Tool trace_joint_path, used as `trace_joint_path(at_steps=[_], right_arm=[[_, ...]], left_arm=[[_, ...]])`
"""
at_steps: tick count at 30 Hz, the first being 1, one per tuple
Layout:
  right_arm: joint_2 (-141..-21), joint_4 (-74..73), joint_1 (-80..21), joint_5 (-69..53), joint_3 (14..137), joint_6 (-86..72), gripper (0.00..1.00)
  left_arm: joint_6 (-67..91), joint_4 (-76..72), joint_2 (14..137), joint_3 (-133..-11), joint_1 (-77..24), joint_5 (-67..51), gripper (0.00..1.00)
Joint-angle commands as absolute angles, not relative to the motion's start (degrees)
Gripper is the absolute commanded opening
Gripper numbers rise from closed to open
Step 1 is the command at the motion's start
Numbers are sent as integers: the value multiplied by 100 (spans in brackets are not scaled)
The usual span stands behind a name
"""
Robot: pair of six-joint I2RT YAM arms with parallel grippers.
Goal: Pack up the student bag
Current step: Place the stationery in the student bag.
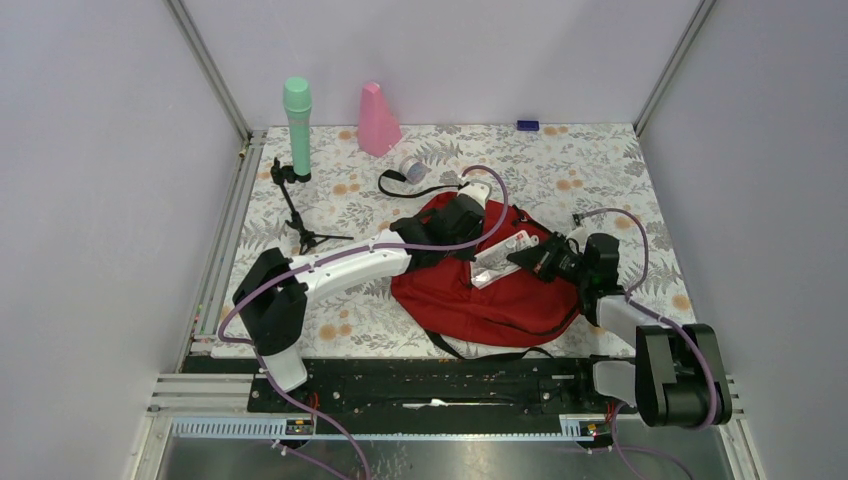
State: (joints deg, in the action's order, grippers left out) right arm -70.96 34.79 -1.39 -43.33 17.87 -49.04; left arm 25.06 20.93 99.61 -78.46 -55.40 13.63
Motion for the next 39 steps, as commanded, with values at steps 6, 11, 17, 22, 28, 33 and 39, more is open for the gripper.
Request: trace_joint_path(at_steps=[6,11,17,22,28,33,39], right_arm=[[-5956,4130,-555,-2890,1564,-6210,0],[-5603,4092,-752,-2667,1457,-6452,0],[-5778,3644,-1171,-2594,1507,-5978,0],[-6658,3647,-1918,-2604,1924,-5408,0],[-7692,4003,-2167,-2665,2195,-5392,0],[-8415,4055,-2311,-2815,2528,-5410,0],[-8726,4167,-2444,-2685,2567,-5541,0]], left_arm=[[2544,1806,9915,-8113,-5537,1232,0],[2487,1916,9958,-8211,-5546,1293,0],[2238,1753,9793,-8136,-5546,1374,0],[2183,1483,9947,-8240,-5560,577,0],[1982,1334,10031,-8236,-5573,453,0],[1846,1129,10149,-8243,-5572,228,0],[2039,1035,10282,-8329,-5581,997,0]])
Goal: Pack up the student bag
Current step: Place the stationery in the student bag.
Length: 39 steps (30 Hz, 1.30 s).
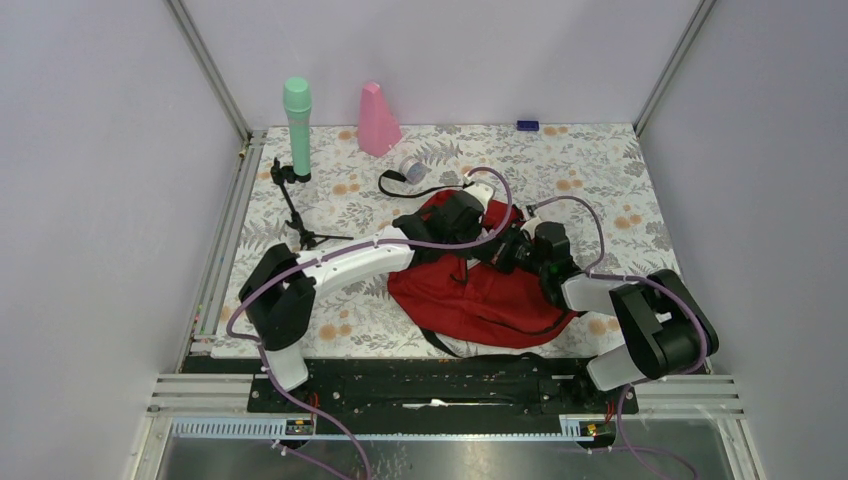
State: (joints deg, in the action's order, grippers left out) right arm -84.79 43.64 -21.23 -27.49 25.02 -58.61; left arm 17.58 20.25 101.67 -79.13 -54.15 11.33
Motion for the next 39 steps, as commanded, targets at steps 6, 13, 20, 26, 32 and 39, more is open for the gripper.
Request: trace_joint_path(at_steps=[6,13,20,26,32,39], right_arm=[[-8933,4255,-2564,-2597,2683,-5328,0],[-9339,4990,-2689,-2281,2889,-5043,8],[-9145,5070,-2760,-1613,2877,-4459,46],[-8072,3875,-2760,-1264,2517,-4002,58],[-6746,2622,-2751,-814,2210,-3695,64],[-6403,1928,-2748,-509,2370,-3831,63]], left_arm=[[2092,587,10268,-8285,-5585,696,0],[2389,-207,9923,-7594,-5624,-125,0],[2466,370,9721,-7238,-5748,433,0],[2565,810,9459,-7279,-5679,1022,0],[2549,1037,9533,-7475,-5625,1011,0],[2566,1110,9573,-7461,-5626,1002,0]])
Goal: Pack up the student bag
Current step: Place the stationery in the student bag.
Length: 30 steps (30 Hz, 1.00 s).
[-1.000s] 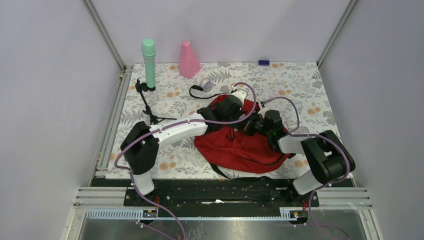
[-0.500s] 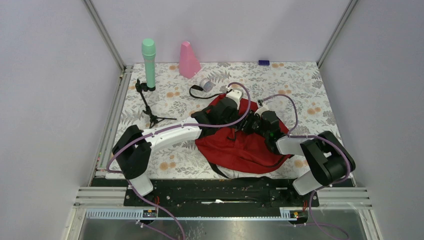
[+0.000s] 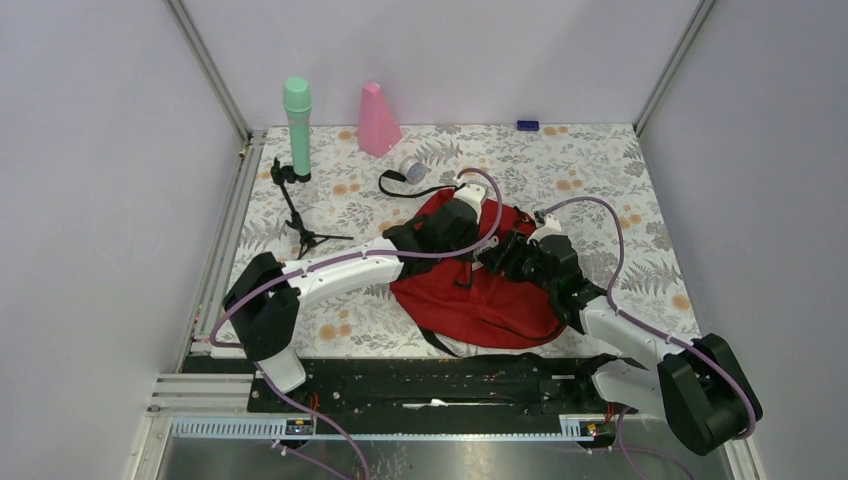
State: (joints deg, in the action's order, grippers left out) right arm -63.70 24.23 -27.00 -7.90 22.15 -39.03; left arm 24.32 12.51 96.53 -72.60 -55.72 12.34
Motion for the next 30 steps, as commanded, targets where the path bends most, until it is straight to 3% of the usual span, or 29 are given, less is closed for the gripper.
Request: trace_joint_path(at_steps=[1,3,6,9,14,19,25,30], right_arm=[[-6473,1950,-2751,-540,2394,-3907,62],[-6637,2171,-2750,-652,2379,-4051,56],[-6910,2648,-2751,-884,2371,-4177,33],[-7164,3147,-2751,-1020,2427,-4200,24],[-7825,3815,-2751,-1386,2765,-4128,0],[-8541,4775,-2787,-1730,3066,-4330,0],[-9102,4643,-2942,-1464,3364,-3787,0],[-8636,4793,-3020,-1391,3182,-3526,0]], left_arm=[[2566,1108,9576,-7460,-5625,996,0],[2557,1115,9560,-7452,-5625,1002,0],[2537,1117,9568,-7440,-5626,990,0],[2453,1113,9612,-7436,-5625,888,0],[2190,884,9694,-7353,-5627,532,0],[1922,693,9813,-7381,-5625,83,0],[1814,501,9901,-7420,-5655,-489,0],[1751,609,9948,-7377,-5695,-427,0]])
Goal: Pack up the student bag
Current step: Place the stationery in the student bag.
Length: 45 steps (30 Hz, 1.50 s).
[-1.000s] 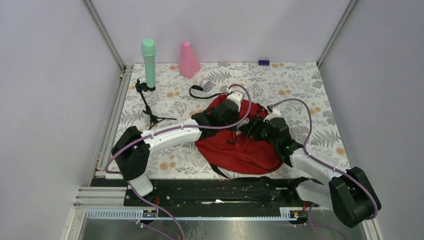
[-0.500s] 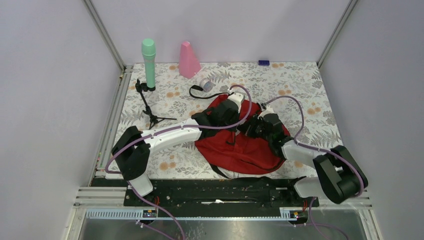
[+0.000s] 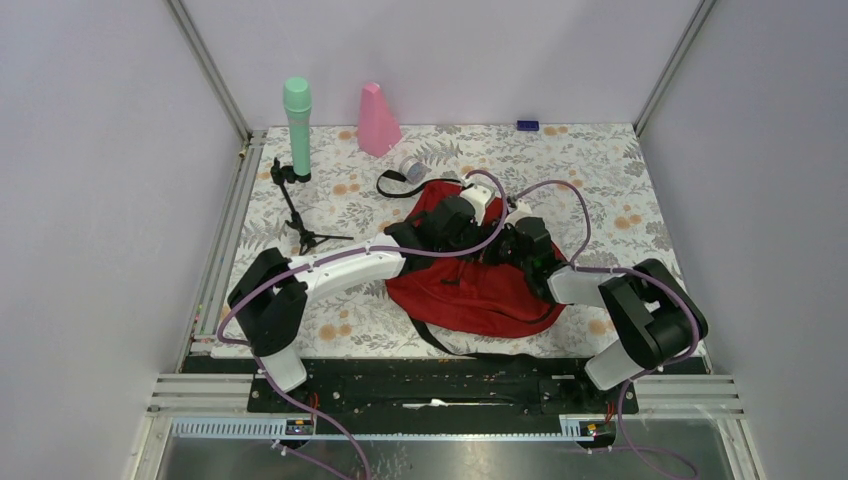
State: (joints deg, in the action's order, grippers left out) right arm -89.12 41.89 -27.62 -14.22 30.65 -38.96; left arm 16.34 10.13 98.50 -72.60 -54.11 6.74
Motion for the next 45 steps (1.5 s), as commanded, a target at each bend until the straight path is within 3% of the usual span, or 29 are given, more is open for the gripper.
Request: trace_joint_path(at_steps=[1,7,15,22,25,31,34,39,45], right_arm=[[-8548,4865,-3026,-1394,3133,-3470,0],[-8358,5780,-3022,-1808,2809,-3379,0],[-9152,6865,-3021,-2500,3100,-3634,0],[-9132,6819,-3028,-2481,3263,-3279,0],[-9280,6411,-3032,-2298,3407,-3139,7],[-8357,4884,-3032,-1332,3071,-2680,47],[-7532,3958,-3023,-1055,2890,-2466,56],[-6290,2371,-3021,-633,2683,-2359,63],[-5314,861,-2981,-28,2762,-2126,73]], left_arm=[[1782,644,9944,-7370,-5695,-396,0],[2026,817,9801,-7334,-5704,-127,0],[2607,608,9672,-7169,-5733,-737,0],[2587,633,9608,-7165,-5748,-1004,0],[2633,700,9658,-7202,-5765,-990,0],[2903,1073,9336,-6971,-5762,163,0],[2990,1063,9164,-6815,-5743,429,1],[2962,1141,9061,-6873,-5689,543,15],[2800,1323,8806,-6994,-5630,919,47]])
